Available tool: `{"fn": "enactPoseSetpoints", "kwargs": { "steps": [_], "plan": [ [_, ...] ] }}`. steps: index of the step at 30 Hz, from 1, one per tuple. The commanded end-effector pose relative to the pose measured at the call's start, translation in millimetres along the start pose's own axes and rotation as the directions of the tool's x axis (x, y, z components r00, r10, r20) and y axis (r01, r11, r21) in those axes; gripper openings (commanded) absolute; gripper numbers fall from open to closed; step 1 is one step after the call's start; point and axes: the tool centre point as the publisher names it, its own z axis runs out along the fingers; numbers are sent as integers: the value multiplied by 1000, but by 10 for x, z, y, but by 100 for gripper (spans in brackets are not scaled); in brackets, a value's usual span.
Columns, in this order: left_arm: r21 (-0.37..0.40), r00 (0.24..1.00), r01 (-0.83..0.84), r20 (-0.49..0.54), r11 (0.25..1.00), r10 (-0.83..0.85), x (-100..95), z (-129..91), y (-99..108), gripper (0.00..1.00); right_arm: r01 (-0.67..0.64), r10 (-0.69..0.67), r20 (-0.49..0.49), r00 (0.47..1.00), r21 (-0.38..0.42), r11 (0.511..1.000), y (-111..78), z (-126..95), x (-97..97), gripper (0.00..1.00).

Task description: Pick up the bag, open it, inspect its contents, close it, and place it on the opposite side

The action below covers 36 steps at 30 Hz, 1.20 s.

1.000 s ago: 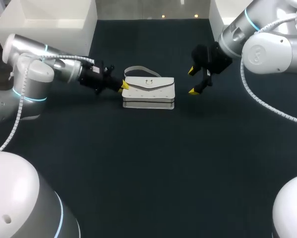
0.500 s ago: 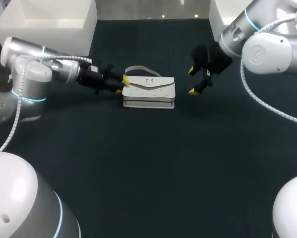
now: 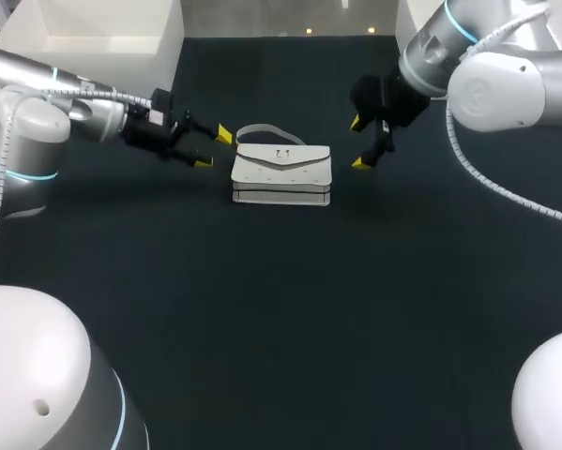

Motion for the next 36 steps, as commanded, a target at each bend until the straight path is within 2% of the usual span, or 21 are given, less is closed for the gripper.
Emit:
{"fn": "enactPoseSetpoints", "kwargs": {
  "steps": [1,4,8,13,19,29,34,36],
  "plan": [
    [-47,997,-65,37,997,67,114,-210,-43,100,9,-10,15,1000,85,996,170,-68,15,100],
    [-113,984,-164,56,980,171,152,-305,-80,100,20,-25,31,999,148,989,228,-86,18,100],
    [-179,946,-294,82,939,312,204,-434,-125,100,46,-58,59,997,192,980,293,-101,32,100],
    [-261,880,-429,92,865,465,289,-537,-156,100,84,-109,111,988,203,975,336,-121,55,100],
    [-366,782,-555,76,747,619,340,-621,-180,100,119,-173,192,966,262,958,402,-149,98,100],
    [-463,629,-668,67,583,774,451,-686,-176,100,156,-265,271,926,365,918,488,-161,184,100],
    [-477,577,-703,51,527,815,481,-669,-204,100,160,-287,275,918,403,901,511,-157,212,100],
    [-489,585,-686,70,539,808,480,-669,-233,100,160,-287,275,918,403,901,511,-157,212,100]
  ]
}}
